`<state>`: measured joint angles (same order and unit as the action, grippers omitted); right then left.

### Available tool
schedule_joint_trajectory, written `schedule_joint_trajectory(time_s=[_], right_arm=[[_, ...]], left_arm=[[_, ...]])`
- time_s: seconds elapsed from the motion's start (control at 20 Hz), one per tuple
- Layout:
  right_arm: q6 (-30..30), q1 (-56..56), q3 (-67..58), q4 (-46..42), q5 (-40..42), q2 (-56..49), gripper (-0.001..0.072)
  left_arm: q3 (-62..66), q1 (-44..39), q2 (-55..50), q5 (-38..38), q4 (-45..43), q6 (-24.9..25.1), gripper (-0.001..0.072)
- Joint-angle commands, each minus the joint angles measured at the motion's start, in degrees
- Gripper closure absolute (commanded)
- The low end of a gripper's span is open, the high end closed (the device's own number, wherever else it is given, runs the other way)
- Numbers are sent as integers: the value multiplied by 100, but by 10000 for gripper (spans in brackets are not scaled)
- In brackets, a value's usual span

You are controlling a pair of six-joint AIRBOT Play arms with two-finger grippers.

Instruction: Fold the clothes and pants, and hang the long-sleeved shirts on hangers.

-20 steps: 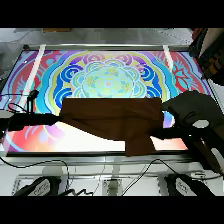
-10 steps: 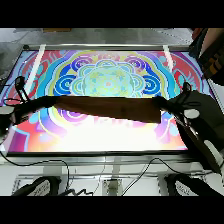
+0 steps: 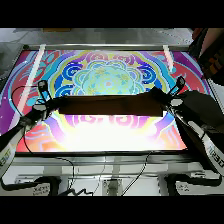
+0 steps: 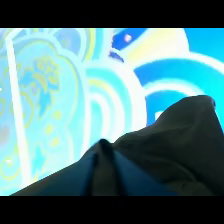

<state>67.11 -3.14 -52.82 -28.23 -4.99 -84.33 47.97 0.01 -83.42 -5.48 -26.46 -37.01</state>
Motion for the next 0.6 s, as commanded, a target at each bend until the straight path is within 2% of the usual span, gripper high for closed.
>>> schedule_joint_trajectory(time_s=[0.0,0.05,0.25,0.3,0.35,0.5,0.55], right_arm=[[-4,-11,-146,-66,-334,-302,169],[-13,-9,-146,-85,-433,-293,162],[-13,81,-170,-260,-887,-236,162],[-13,144,-199,-304,-1093,-236,162],[-13,225,-245,-407,-1362,-236,162],[-13,503,-487,-780,-2216,-238,162],[-13,601,-608,-901,-2544,-238,162]], left_arm=[[146,-319,-363,809,-4,0,87],[184,-317,-350,791,-4,0,3],[192,-39,52,732,0,-22,5],[195,146,192,479,4,-90,6],[214,393,293,-26,-2,-282,7],[533,1325,195,-2535,-138,-588,17],[699,1558,72,-3158,-382,-879,17]])
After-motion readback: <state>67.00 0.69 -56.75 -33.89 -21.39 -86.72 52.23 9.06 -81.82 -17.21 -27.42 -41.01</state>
